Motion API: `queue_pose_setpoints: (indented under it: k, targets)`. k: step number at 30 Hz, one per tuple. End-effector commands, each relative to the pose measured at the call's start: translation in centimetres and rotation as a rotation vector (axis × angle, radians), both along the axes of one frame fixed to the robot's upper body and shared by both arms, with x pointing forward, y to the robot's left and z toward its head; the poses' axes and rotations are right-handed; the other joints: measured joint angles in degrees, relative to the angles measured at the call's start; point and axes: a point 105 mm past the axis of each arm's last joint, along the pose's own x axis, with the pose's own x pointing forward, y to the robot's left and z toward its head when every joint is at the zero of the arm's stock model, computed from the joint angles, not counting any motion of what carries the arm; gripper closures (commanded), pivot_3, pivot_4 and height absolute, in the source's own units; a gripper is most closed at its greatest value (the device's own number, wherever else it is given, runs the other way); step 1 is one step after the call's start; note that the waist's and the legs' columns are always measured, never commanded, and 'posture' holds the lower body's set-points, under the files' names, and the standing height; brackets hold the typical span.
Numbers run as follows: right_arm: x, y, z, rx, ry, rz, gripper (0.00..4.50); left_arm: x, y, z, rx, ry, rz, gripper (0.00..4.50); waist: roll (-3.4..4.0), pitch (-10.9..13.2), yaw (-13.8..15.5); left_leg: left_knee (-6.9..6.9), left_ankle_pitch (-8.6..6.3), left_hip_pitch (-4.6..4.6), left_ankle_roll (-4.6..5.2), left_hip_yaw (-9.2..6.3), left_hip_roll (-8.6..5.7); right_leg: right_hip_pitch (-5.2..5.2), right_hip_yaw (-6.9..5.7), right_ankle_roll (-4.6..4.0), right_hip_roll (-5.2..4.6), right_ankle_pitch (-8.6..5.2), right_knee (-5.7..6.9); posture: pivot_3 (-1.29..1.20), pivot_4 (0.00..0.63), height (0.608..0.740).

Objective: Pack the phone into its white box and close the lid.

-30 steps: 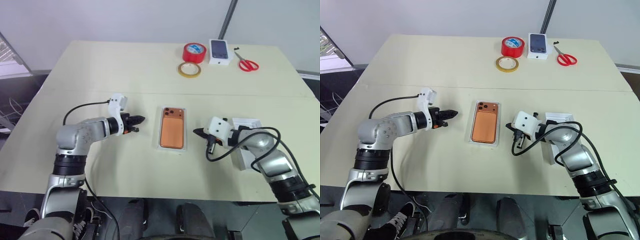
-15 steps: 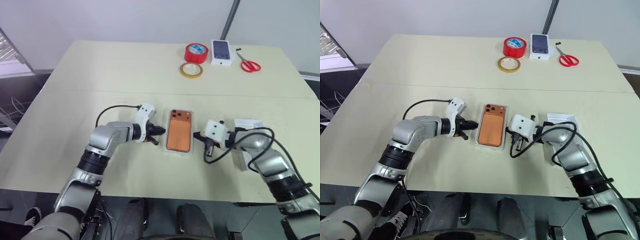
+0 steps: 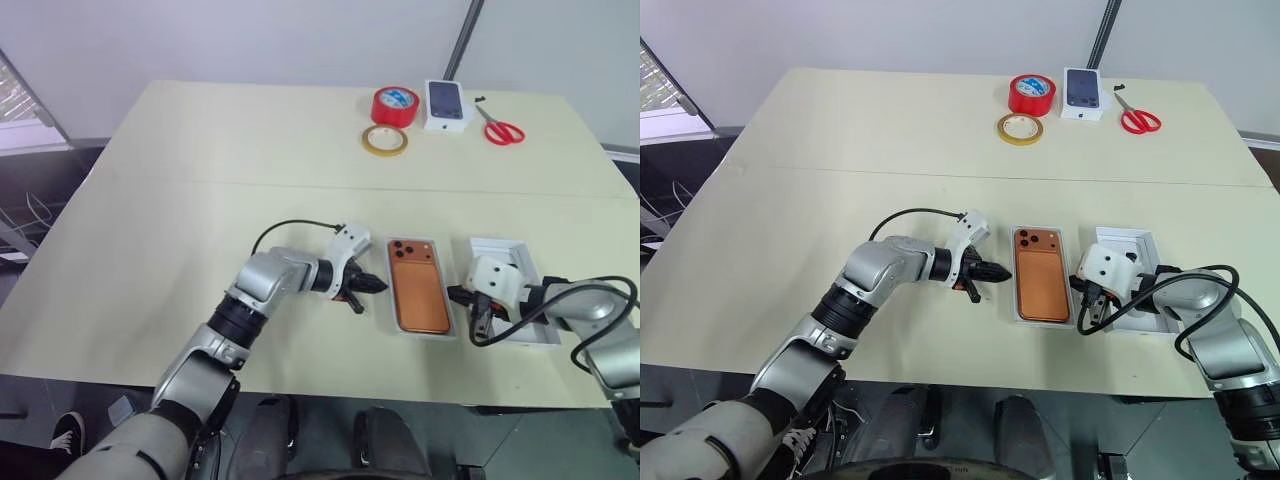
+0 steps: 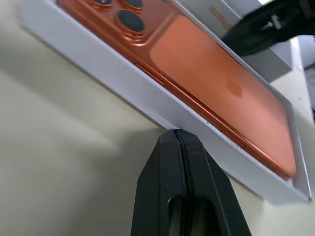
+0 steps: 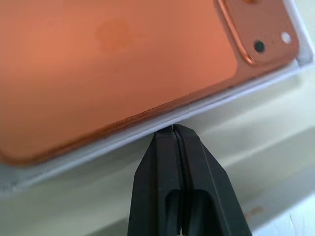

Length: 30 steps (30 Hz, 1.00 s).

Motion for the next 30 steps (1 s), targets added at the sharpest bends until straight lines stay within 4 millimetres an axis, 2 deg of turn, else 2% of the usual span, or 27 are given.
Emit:
queue_pose_setpoints:
  k: [1,16,19,23,24,26,30]
  targets:
    - [-0.2,1.5,1.9,0.023,-0.058,0.072,4.48,-1.1,-1.5,1.7,-0.070,-0.029,-0.077,4.50,0.00,0.0,0.0,0.00,0.00,0.00,0.00,0.00,0.00,0.00,0.00,0.00,0.00,0.00,0.00,0.00,0.150,0.728]
    - [-0.2,-0.2,1.8,-0.050,-0.048,0.058,4.48,1.0,1.5,1.1,-0.051,-0.071,0.041,4.50,0.01,0.0,0.1,0.01,0.01,0.00,-0.02,-0.01,0.00,0.01,-0.01,0.00,0.01,0.00,0.01,0.00,0.150,0.728]
    - [0.0,-0.8,2.0,-0.086,-0.075,0.061,4.48,1.7,2.0,1.5,-0.072,-0.089,0.078,4.50,0.01,0.0,0.1,0.02,0.01,0.00,-0.01,0.00,0.00,0.01,-0.01,0.00,0.00,0.00,0.00,0.00,0.150,0.728]
    - [1.0,-2.0,3.2,-0.044,-0.102,-0.021,4.48,3.0,3.5,3.2,-0.140,-0.185,0.151,4.50,0.01,0.0,0.1,0.03,0.02,0.00,-0.02,0.00,0.00,0.03,-0.01,0.00,-0.01,0.00,0.00,0.00,0.150,0.728]
    - [0.9,-2.5,2.9,-0.064,-0.092,-0.033,4.50,3.0,4.1,3.6,-0.153,-0.180,0.144,3.99,0.01,0.0,0.1,0.03,0.04,0.00,-0.07,0.00,0.00,0.02,-0.01,0.00,0.00,0.00,0.01,0.00,0.150,0.728]
    - [0.6,-3.3,2.3,-0.112,-0.079,-0.034,4.50,3.2,5.0,4.1,-0.157,-0.200,0.149,3.32,0.01,0.0,0.0,0.03,0.10,0.00,-0.17,0.00,0.00,0.02,-0.01,0.00,0.00,0.00,0.01,0.00,0.150,0.728]
    - [-0.3,-4.3,1.8,-0.125,-0.040,-0.042,4.50,3.4,6.7,5.7,-0.180,-0.249,0.159,1.22,0.01,0.0,0.2,0.03,0.11,0.00,-0.17,0.00,0.00,0.05,-0.02,0.00,0.00,0.00,0.00,0.00,0.150,0.728]
